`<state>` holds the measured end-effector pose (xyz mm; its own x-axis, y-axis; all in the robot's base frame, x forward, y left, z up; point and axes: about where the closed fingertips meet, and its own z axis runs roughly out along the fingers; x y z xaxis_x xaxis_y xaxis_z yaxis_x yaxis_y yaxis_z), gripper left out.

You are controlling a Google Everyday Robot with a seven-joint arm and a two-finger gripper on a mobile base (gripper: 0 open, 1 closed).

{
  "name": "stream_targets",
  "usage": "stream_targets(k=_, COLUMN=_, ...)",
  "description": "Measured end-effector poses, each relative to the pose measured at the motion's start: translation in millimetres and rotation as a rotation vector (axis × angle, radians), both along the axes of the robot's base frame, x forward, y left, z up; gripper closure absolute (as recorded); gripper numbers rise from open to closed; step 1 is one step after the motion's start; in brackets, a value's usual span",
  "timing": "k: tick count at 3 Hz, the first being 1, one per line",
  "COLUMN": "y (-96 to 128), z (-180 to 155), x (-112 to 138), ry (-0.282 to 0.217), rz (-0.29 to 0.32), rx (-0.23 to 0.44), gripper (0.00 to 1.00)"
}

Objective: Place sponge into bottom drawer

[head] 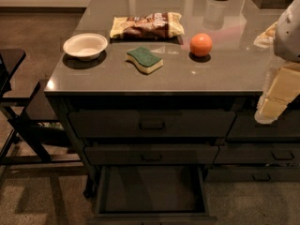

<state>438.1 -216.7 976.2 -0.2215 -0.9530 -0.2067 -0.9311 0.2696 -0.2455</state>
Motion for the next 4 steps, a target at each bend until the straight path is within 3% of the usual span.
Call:
stream_targets(k=1, y=0.1, z=0.0, x=0.2, ry=0.0, rz=0.0, rx=0.0, gripper=0.0)
stream_targets(k=2, y=14.9, z=0.7, x=18.7, ry=-0.002, rz=0.016, rx=-0.015, gripper=0.0)
stream_targets(k=3, y=64.7, z=-7.9, x=63.8, ry=0.006, rz=0.061, rx=-0.044, gripper=0.0)
stream_targets(k=4, y=64.9, z=-8.0, x=64.1, ry=0.006, rz=0.061, rx=-0.044, gripper=0.0)
